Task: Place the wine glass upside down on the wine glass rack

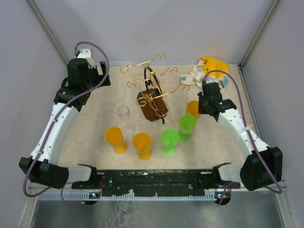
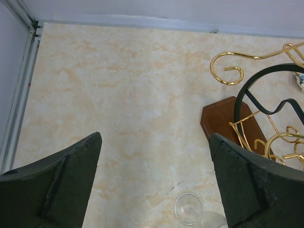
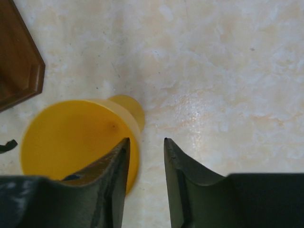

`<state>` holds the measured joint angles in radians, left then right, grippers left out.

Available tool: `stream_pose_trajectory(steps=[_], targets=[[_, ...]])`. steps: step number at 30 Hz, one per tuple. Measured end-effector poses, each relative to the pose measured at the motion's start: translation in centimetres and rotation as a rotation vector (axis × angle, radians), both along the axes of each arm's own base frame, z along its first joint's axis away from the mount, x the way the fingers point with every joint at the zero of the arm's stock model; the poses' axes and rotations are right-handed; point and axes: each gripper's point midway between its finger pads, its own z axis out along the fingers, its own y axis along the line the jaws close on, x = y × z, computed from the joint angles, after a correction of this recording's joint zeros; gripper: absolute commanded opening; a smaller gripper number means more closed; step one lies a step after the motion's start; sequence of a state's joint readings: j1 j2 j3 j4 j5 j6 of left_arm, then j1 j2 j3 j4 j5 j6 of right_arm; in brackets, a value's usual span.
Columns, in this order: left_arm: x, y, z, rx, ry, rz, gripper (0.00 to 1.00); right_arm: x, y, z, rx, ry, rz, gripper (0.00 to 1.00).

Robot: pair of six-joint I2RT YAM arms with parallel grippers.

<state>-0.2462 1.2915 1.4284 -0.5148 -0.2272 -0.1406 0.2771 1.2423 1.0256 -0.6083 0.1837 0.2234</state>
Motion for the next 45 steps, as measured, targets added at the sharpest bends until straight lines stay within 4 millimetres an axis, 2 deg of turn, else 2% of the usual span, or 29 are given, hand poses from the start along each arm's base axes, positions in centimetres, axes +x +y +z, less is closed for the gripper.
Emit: stream_pose_trajectory(steps=[1,4,9,12,14,16,20,22,26,28,30,32,35,37,39,42,45], targets=[[0.0,0.0,0.0,0.001,0.002,-0.001,1.00,0.1,0.0,-0.2,-0.003,0.007,0.001,0.00],[-0.1,0.0,-0.1,0.004,0.005,-0.002,1.00,0.3,-0.1,-0.8,-0.012,0.023,-0.006,0.00],[-0.3,-0.1,0.0,-0.002,0.009,-0.012,1.00,0.7,-0.8,-0.2,-0.053,0.021,-0.027,0.00],[-0.6,-0.5,0.7,-0.025,0.009,-0.026,1.00,1.6,-2.1,2.0,-0.117,-0.005,-0.065,0.00],[-0.7,-0.8,1.7,-0.051,-0.001,-0.030,1.00,2.8,-3.1,5.0,-0.156,-0.066,-0.102,0.00],[-0.7,-1.0,3.4,-0.087,-0.030,-0.028,1.00,4.2,-4.0,9.4,-0.181,-0.169,-0.139,0.00],[-1.0,-1.6,7.3,-0.211,-0.100,-0.008,1.00,6.5,-4.9,19.9,-0.176,-0.449,-0.188,0.00],[-1.2,-2.0,8.7,-0.292,-0.123,0.004,1.00,6.7,-5.0,24.3,-0.153,-0.584,-0.191,0.00],[-1.6,-3.3,10.1,-0.458,-0.130,0.001,1.00,5.7,-4.0,30.6,-0.096,-0.815,-0.133,0.00],[-1.7,-4.4,10.6,-0.557,-0.117,-0.016,1.00,5.0,-2.3,32.8,-0.057,-0.927,-0.068,0.00],[-1.9,-5.6,11.1,-0.662,-0.097,-0.042,0.98,4.1,0.5,34.0,-0.014,-1.021,0.034,0.00],[-1.9,-6.6,11.7,-0.754,-0.081,-0.066,0.96,3.0,4.0,34.4,0.026,-1.094,0.158,0.00],[-1.9,-8.2,12.4,-0.920,-0.057,-0.114,0.92,1.3,10.1,33.8,0.076,-1.177,0.359,0.00],[-1.8,-9.1,11.7,-1.028,-0.024,-0.135,0.91,0.5,13.0,32.9,0.096,-1.204,0.449,0.00],[-1.6,-9.7,10.1,-1.122,0.030,-0.133,0.91,-0.2,15.5,32.0,0.110,-1.229,0.521,0.00],[-1.2,-10.2,7.8,-1.220,0.102,-0.103,0.91,-1.1,18.2,31.4,0.099,-1.274,0.576,0.00],[-1.3,-10.4,7.2,-1.292,0.128,-0.081,0.89,-2.3,21.3,31.5,0.089,-1.328,0.630,0.00]])
